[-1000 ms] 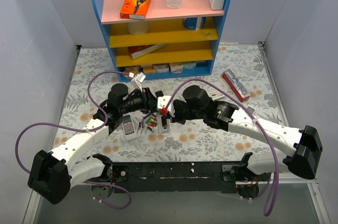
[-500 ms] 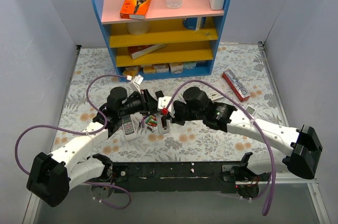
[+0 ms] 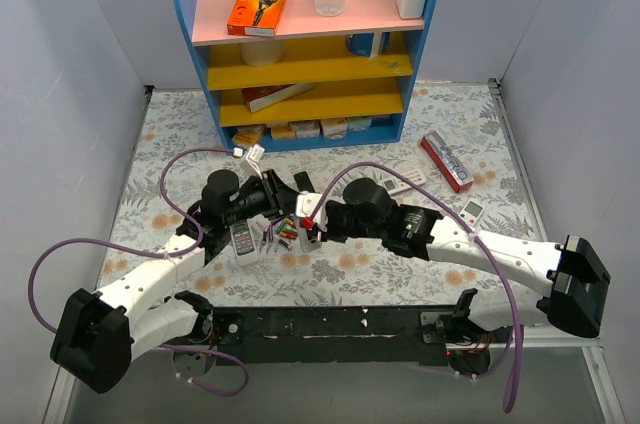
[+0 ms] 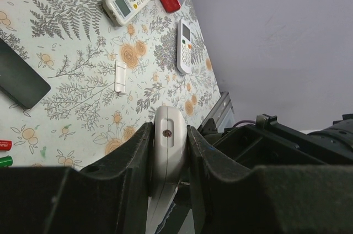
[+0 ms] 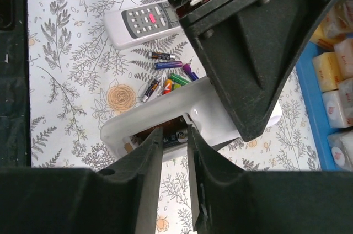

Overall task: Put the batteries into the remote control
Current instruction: Load the battery into the remote control.

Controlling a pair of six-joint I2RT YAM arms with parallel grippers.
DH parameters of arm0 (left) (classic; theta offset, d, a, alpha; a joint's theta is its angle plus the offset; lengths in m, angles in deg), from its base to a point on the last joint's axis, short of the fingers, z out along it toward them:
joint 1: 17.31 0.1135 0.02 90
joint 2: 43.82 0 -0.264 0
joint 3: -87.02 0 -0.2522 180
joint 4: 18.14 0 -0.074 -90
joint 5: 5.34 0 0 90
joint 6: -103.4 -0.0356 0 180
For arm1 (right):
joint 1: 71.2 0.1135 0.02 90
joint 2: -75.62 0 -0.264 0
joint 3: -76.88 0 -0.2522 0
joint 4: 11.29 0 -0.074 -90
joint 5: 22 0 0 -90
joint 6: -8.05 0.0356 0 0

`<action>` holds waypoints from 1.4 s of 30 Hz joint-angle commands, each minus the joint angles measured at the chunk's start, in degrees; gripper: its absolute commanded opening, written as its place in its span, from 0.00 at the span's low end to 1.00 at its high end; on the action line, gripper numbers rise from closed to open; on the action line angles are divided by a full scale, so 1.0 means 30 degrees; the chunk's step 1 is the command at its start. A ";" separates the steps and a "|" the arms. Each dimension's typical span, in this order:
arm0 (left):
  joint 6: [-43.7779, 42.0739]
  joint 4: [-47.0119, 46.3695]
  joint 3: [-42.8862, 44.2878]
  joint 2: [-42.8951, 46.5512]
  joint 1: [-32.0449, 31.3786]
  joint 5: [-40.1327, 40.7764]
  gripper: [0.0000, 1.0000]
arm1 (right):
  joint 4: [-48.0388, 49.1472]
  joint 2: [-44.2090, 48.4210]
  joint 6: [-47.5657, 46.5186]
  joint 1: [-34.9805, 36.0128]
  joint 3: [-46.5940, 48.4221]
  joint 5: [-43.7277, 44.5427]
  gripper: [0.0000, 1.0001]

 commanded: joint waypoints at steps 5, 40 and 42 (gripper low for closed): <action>0.2551 -0.3453 0.0175 0.1965 -0.0026 0.0594 0.00 | -0.2068 -0.0519 0.0148 0.0736 -0.1639 0.2512 0.33; -0.0873 0.7324 -0.3078 0.8580 -0.0055 1.1843 0.00 | -0.0193 -0.1687 1.0431 0.0444 0.0262 0.4804 0.44; -0.0990 0.7940 -0.3077 0.9549 -0.0055 1.2750 0.00 | -0.0719 -0.3146 1.0606 0.0444 0.0614 0.4625 0.45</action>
